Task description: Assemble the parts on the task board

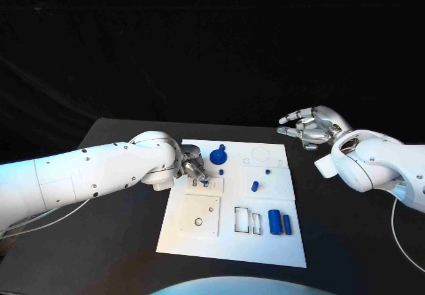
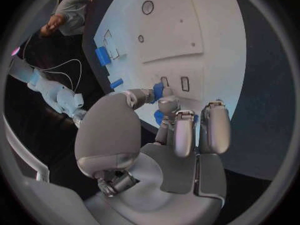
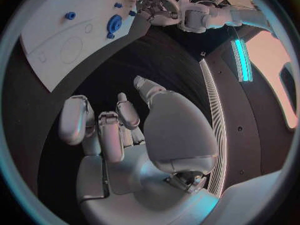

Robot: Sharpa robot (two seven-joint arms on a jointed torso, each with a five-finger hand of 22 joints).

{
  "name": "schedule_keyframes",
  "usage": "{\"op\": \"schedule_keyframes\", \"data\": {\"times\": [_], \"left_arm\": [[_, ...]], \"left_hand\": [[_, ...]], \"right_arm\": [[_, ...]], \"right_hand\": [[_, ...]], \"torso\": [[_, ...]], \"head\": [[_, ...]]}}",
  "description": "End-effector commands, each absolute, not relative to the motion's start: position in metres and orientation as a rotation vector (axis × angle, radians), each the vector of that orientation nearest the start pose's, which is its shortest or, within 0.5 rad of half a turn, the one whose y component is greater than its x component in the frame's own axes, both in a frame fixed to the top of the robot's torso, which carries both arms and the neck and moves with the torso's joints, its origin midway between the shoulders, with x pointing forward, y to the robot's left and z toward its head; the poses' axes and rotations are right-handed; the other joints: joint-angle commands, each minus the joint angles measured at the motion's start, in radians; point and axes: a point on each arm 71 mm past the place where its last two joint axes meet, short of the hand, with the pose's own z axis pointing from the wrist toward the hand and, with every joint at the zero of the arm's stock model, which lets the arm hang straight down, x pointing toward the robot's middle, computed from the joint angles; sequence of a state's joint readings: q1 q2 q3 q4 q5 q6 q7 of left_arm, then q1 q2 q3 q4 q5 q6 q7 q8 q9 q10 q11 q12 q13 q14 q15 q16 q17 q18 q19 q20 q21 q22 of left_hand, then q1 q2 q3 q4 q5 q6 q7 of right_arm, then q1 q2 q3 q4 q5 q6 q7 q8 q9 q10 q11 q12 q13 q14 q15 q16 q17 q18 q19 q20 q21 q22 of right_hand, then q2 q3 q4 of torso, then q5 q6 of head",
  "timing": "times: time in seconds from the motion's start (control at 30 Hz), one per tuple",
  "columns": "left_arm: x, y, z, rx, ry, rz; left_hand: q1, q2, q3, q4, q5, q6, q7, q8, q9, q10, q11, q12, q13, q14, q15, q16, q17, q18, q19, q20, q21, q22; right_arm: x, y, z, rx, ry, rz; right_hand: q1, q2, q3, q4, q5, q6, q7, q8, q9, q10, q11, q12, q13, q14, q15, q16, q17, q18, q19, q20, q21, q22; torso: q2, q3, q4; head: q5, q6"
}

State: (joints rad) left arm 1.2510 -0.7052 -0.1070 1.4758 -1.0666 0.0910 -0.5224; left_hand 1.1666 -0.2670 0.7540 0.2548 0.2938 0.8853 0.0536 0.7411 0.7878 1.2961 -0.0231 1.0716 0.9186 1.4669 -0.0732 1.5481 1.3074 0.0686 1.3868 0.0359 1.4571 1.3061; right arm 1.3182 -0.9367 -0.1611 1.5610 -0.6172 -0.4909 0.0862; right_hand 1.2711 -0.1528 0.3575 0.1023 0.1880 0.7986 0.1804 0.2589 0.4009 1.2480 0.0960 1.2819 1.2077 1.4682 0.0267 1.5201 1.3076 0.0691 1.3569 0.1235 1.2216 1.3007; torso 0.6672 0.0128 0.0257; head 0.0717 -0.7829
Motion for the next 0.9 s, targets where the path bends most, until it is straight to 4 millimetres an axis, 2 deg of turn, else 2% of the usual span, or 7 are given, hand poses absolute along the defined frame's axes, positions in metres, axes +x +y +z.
{"op": "schedule_keyframes", "data": {"times": [0.03, 0.13, 0.4, 0.9], "left_arm": [[0.4818, 0.1600, -0.2280, -0.072, 2.308, -0.434], [0.4813, 0.1587, -0.2304, -0.064, 2.312, -0.431], [0.4800, 0.1572, -0.2326, -0.051, 2.320, -0.428], [0.4784, 0.1586, -0.2343, -0.010, 2.345, -0.407]], "left_hand": [[-0.005, 0.002, 0.205, -0.196, 0.005, 0.007, -0.004, 0.003, 0.018, 0.007, -0.002, 0.003, 0.002, 0.096, -0.006, 0.004, 0.239, -0.009, 0.004, -0.001, 0.003, 0.000], [-0.006, 0.002, 0.205, -0.196, 0.006, 0.007, -0.004, 0.003, 0.018, 0.007, -0.002, 0.002, 0.000, 0.096, -0.007, 0.004, 0.240, -0.008, 0.003, -0.001, 0.002, -0.001], [-0.008, 0.004, 0.206, -0.196, 0.009, 0.008, -0.005, 0.005, 0.020, 0.007, -0.003, 0.000, -0.004, 0.096, -0.007, 0.004, 0.239, -0.008, 0.003, -0.001, 0.002, -0.001], [-0.010, 0.006, 0.210, -0.197, 0.012, 0.010, -0.006, 0.008, 0.022, 0.007, -0.004, -0.001, -0.006, 0.096, -0.008, 0.004, 0.240, -0.009, 0.004, -0.002, 0.003, 0.000]], "right_arm": [[0.4868, -0.2487, -0.1670, 0.603, 1.603, 0.983], [0.4867, -0.2485, -0.1672, 0.602, 1.603, 0.983], [0.4866, -0.2482, -0.1677, 0.603, 1.605, 0.984], [0.4866, -0.2480, -0.1686, 0.604, 1.608, 0.984]], "right_hand": [[-0.009, 0.002, -0.002, 0.006, 0.003, -0.005, -0.001, 0.007, -0.001, -0.004, -0.001, -0.005, -0.001, 0.063, -0.007, -0.004, 0.105, 0.020, -0.006, 0.001, -0.004, -0.002], [-0.009, 0.001, -0.002, 0.007, 0.007, -0.005, -0.001, 0.008, -0.001, -0.004, -0.001, -0.005, -0.002, 0.063, -0.007, -0.004, 0.105, 0.020, -0.007, 0.001, -0.005, -0.002], [-0.009, 0.001, -0.002, 0.007, 0.007, -0.005, -0.001, 0.008, -0.001, -0.004, -0.001, -0.005, -0.002, 0.063, -0.007, -0.004, 0.105, 0.020, -0.007, 0.001, -0.005, -0.002], [-0.010, 0.002, -0.002, 0.008, 0.010, -0.005, -0.001, 0.008, -0.001, -0.004, -0.001, -0.004, -0.001, 0.063, -0.007, -0.004, 0.105, 0.020, -0.006, 0.000, -0.006, -0.002]], "torso": [[0.001, -0.0009, -0.0004], [0.001, -0.0016, -0.0008], [0.001, -0.0005, 0.0002], [0.001, -0.0005, -0.0004]], "head": [[-0.001, -0.001], [-0.001, -0.002], [-0.002, -0.004], [-0.003, -0.004]]}}
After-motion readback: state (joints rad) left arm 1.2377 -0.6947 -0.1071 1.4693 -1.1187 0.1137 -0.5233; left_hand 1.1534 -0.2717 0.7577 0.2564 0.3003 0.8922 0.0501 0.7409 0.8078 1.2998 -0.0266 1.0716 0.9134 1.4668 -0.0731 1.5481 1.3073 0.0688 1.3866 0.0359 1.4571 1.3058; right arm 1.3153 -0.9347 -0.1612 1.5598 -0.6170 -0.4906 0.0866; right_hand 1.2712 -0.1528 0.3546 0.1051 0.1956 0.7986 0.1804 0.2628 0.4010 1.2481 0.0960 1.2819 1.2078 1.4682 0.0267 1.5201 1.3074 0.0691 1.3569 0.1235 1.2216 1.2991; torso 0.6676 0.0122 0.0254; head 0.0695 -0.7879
